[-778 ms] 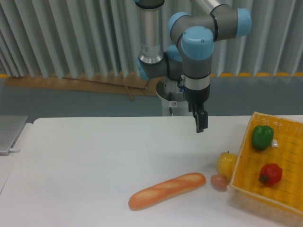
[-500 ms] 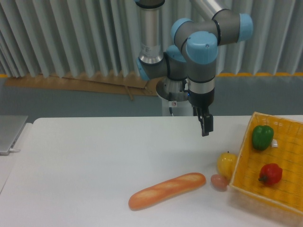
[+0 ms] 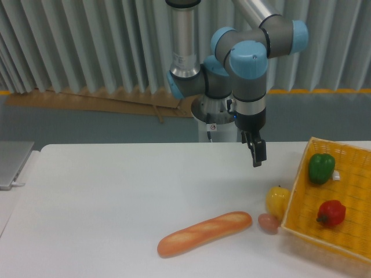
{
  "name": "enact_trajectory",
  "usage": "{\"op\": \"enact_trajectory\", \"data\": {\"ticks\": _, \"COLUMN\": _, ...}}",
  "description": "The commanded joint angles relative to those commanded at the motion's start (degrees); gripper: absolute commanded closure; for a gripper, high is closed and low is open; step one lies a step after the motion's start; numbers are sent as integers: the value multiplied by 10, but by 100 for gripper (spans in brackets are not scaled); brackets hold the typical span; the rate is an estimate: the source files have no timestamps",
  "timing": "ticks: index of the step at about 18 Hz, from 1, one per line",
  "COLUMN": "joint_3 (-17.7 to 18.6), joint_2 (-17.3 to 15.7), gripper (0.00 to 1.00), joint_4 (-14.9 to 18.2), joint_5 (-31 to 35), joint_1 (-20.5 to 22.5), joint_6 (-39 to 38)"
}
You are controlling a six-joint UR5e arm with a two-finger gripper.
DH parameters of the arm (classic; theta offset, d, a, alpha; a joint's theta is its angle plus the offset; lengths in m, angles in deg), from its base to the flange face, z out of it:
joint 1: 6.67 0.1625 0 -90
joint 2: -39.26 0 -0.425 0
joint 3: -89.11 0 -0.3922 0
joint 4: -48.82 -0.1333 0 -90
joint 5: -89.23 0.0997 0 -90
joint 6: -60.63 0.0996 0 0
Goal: Place the red pepper on the table
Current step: 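Move the open gripper toward the yellow basket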
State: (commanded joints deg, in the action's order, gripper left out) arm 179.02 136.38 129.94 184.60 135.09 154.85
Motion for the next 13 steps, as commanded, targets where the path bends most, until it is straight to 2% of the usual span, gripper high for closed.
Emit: {"op": "enact_trajectory", "data": {"ticks": 13, "joint_3": 6, "joint_2": -1, "gripper": 0, "joint_4": 1, "joint_5": 4, "joint_1": 0, "joint_6": -4}}
